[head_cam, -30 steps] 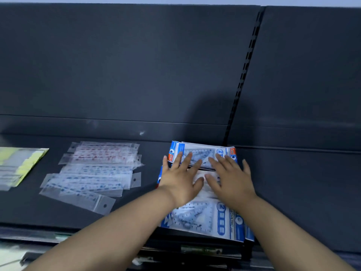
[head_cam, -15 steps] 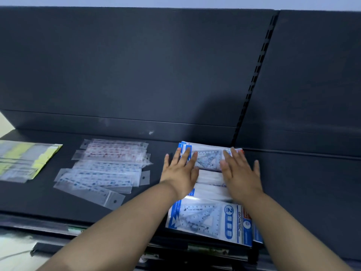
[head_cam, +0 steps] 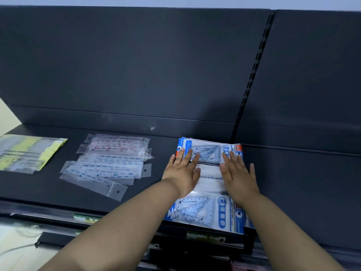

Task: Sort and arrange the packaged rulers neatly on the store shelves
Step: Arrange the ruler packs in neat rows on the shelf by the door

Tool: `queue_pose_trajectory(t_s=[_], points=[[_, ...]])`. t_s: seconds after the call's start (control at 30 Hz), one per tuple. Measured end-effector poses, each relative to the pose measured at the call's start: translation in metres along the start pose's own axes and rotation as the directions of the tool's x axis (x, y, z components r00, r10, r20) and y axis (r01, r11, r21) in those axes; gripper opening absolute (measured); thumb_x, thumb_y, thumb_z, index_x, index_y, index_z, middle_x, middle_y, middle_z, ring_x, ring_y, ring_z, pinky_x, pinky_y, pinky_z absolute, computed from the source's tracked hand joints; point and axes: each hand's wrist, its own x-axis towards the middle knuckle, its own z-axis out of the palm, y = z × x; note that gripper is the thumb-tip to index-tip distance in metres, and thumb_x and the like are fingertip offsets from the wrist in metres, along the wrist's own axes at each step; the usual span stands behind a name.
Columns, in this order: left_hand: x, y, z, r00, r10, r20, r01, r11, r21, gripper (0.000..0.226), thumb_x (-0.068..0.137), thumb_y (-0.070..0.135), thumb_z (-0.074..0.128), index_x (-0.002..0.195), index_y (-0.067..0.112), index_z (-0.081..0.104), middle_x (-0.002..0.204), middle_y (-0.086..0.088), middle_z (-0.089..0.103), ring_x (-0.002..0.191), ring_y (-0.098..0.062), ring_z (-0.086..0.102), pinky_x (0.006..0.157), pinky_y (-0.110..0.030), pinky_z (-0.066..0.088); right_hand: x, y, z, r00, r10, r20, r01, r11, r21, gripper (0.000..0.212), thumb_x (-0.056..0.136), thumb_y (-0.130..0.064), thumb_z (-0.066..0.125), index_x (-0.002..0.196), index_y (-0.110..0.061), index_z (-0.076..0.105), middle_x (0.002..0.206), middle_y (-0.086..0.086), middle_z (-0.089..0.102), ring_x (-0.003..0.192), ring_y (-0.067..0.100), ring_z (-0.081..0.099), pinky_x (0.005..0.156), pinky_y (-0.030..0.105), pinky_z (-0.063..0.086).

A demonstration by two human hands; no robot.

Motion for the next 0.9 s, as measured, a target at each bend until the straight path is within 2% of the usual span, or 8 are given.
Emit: queue_pose_trajectory(t_s=[0.3,0.43,0.53,0.6,0.67,0.73,0.9], points=[[-0.016,-0.011,-0.008,0.999,-0.003,-0.049,0.003,1.000,-0.001,0.054,0.102,0.038,0.010,0.152,0.023,-0.005,0.159,0.005,-0.009,0.145,-0.008,-0.013,0.118,-0.035,-0.009,-0.007,-0.020,0.001,0.991,-0.112,0.077,0.120,0.987,-0.104,0.059,0.096,-0.053,0.004,0.151,-0.031,0.002,0.159,-0.010,-0.006,0.145,0.008,-0.015,0.117,0.042,-0.015],[-0.034,-0.051,-0.018,0.993,0.073,-0.096,-0.068,0.996,0.054,0.055,0.100,0.040,0.008,0.151,0.025,-0.007,0.159,0.008,-0.009,0.145,-0.008,-0.012,0.118,-0.033,-0.009,-0.013,-0.041,0.005,0.986,-0.159,0.059,0.165,0.980,-0.114,0.075,0.086,-0.067,-0.011,0.151,-0.031,0.001,0.159,-0.011,-0.007,0.144,0.007,-0.016,0.115,0.041,-0.017],[-0.054,-0.098,-0.022,0.991,0.114,-0.072,-0.101,0.982,0.159,0.079,0.076,0.052,-0.016,0.150,0.025,-0.010,0.159,0.009,-0.010,0.145,-0.009,-0.011,0.116,-0.031,-0.010,-0.012,-0.063,0.013,0.979,-0.202,0.029,0.204,0.973,-0.110,0.086,0.075,-0.068,-0.019,0.150,-0.033,0.001,0.159,-0.012,-0.007,0.144,0.006,-0.017,0.115,0.041,-0.018],[-0.066,-0.125,-0.021,0.995,0.085,-0.051,-0.073,0.979,0.192,0.086,0.069,0.052,-0.021,0.150,0.024,-0.011,0.158,0.008,-0.012,0.145,-0.009,-0.012,0.115,-0.032,-0.010,-0.010,-0.087,0.019,0.974,-0.226,0.027,0.227,0.965,-0.131,0.085,0.075,-0.066,-0.015,0.151,-0.032,0.003,0.159,-0.012,-0.005,0.144,0.007,-0.015,0.115,0.043,-0.016],[-0.074,-0.144,-0.017,0.997,0.059,-0.044,-0.050,0.981,0.185,0.071,0.085,0.051,-0.013,0.150,0.022,-0.013,0.158,0.007,-0.014,0.145,-0.010,-0.013,0.116,-0.032,-0.011,-0.006,-0.118,0.026,0.968,-0.249,0.040,0.252,0.950,-0.184,0.065,0.092,-0.059,0.001,0.151,-0.031,0.004,0.159,-0.010,-0.004,0.145,0.009,-0.013,0.116,0.045,-0.014],[-0.079,-0.156,-0.012,0.999,0.048,-0.023,-0.044,0.987,0.152,0.057,0.100,0.042,0.007,0.149,0.022,-0.014,0.158,0.007,-0.015,0.145,-0.009,-0.015,0.117,-0.033,-0.011,-0.003,-0.147,0.035,0.961,-0.273,0.052,0.278,0.937,-0.212,0.056,0.099,-0.051,0.010,0.151,-0.031,0.003,0.159,-0.009,-0.006,0.146,0.010,-0.013,0.116,0.045,-0.014],[-0.089,-0.192,-0.010,0.998,0.026,0.061,-0.031,0.996,0.087,0.060,0.101,0.043,0.020,0.150,0.028,-0.012,0.158,0.006,-0.016,0.145,-0.013,-0.017,0.117,-0.040,-0.010,-0.003,-0.193,0.060,0.954,-0.282,0.102,0.299,0.916,-0.266,0.057,0.099,-0.051,0.010,0.151,-0.028,0.005,0.160,-0.008,-0.005,0.146,0.010,-0.012,0.116,0.046,-0.014]])
